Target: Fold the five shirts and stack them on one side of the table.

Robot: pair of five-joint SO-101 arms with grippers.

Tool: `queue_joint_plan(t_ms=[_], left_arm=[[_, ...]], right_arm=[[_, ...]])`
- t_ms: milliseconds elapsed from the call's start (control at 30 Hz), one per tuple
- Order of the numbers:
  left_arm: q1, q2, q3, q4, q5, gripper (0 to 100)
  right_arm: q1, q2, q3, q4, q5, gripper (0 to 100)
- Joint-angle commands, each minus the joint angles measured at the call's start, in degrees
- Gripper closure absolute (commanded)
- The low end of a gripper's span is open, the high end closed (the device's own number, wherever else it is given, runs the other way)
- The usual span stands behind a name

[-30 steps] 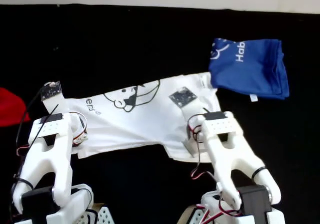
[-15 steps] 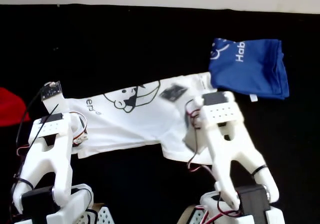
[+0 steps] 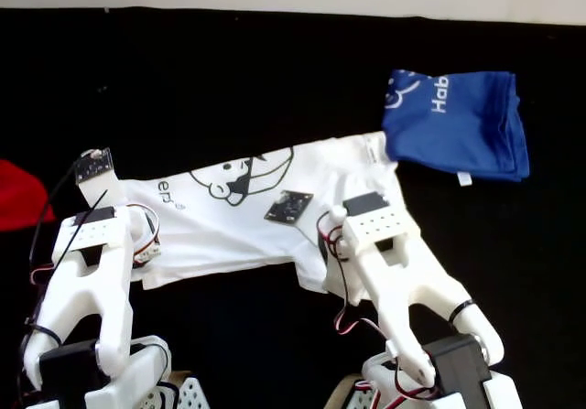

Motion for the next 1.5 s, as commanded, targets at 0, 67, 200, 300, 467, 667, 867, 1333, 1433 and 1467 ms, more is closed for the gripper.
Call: queue_joint_plan(t_ms=[0,67,200,300,467,667,867,1333,1433,1467], left_arm=[[-0.7,0.0,0.1,-1.1,-0.4,99],[-0.7,0.0,0.1,-1.1,-0.4,99],[-0.7,0.0,0.1,-1.1,-0.4,99],[-0.7,0.0,0.1,-1.1,-0.4,99],[-0.7,0.0,0.1,-1.1,-0.4,99],[-0.7,0.0,0.1,-1.1,-0.4,99],[-0.7,0.0,0.1,-1.1,-0.4,99],[-0.7,0.0,0.1,-1.1,-0.4,99],[-0.7,0.0,0.1,-1.1,-0.4,99],[-0.7,0.0,0.1,-1.1,-0.4,99]], right_arm=[[-0.3,0.1,2.1,-3.0,0.5,72.1],[0.0,0.5,3.2,-5.2,0.5,72.1],[2.0,7.3,1.8,-8.6,0.6,74.5],[3.7,15.4,-3.5,-7.2,0.4,76.0],[4.0,18.9,-12.4,-1.8,0.3,83.2],[4.1,18.9,-16.1,-1.1,0.3,98.7],[4.7,18.8,-19.7,2.4,0.2,99.4],[10.9,19.6,-43.3,1.8,-3.3,98.8],[9.5,23.3,-45.4,-1.1,-8.7,92.6],[9.3,25.6,-46.2,-2.3,-10.4,89.2]])
